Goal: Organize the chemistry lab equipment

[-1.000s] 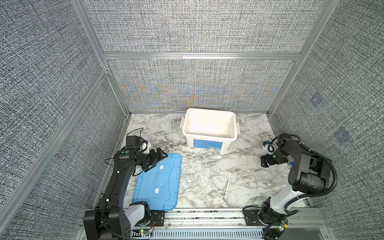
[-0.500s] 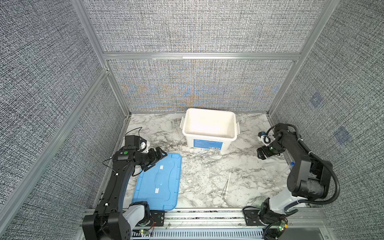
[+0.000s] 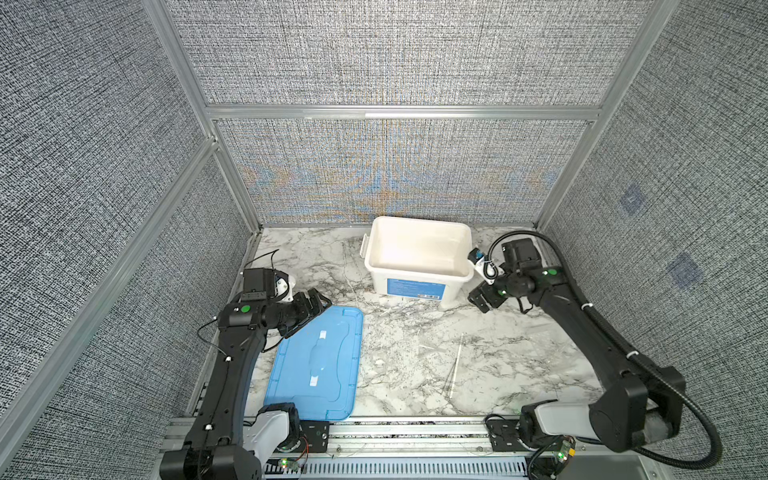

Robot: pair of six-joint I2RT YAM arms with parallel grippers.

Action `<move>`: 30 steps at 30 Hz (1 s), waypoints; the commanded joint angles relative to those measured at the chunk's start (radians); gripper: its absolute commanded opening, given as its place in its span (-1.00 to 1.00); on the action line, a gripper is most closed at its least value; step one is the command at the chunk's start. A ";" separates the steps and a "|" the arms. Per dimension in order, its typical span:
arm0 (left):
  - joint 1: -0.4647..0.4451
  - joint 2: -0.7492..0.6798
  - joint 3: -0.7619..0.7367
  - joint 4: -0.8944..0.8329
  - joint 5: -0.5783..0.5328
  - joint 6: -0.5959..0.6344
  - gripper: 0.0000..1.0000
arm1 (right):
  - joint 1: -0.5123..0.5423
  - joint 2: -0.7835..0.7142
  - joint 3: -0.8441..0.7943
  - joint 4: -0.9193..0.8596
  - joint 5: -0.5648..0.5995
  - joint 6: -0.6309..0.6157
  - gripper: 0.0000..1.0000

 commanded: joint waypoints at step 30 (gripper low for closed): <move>-0.274 0.188 0.147 0.201 -0.149 -0.090 0.93 | 0.272 0.106 0.331 -0.239 0.002 0.869 0.79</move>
